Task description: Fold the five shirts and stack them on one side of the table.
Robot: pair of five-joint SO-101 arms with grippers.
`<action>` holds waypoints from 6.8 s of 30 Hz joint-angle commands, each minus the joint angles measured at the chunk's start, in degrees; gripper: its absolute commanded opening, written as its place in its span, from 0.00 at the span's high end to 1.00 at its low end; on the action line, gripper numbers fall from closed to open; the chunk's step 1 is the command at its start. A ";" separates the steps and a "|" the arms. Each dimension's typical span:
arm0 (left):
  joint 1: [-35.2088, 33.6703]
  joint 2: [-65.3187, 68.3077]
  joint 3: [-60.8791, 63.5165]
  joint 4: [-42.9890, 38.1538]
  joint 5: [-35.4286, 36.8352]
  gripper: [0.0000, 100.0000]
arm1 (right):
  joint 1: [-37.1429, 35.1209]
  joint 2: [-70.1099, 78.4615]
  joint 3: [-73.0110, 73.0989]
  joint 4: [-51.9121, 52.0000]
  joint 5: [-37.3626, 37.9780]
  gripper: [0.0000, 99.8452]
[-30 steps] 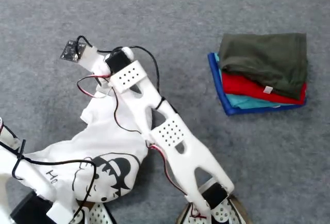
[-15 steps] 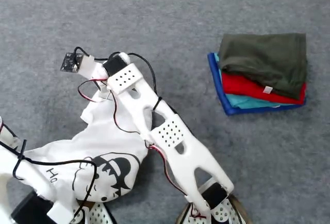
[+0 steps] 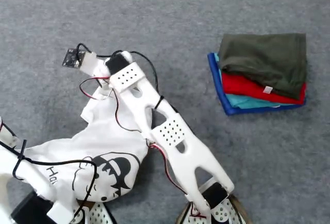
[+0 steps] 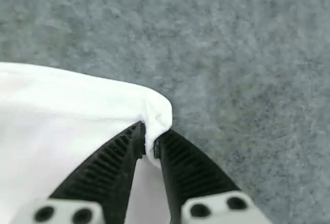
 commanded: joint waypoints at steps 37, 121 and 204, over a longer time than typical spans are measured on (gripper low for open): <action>2.11 -1.19 -0.35 -1.05 -2.55 0.98 | 5.23 -13.05 6.99 12.40 -6.86 0.73; 2.90 -1.71 1.49 -1.05 -2.55 0.98 | 4.26 -16.22 20.97 10.73 -33.93 0.73; -7.03 -48.48 -45.63 -0.44 11.08 0.98 | 5.67 -76.53 -7.78 -8.18 -11.43 1.00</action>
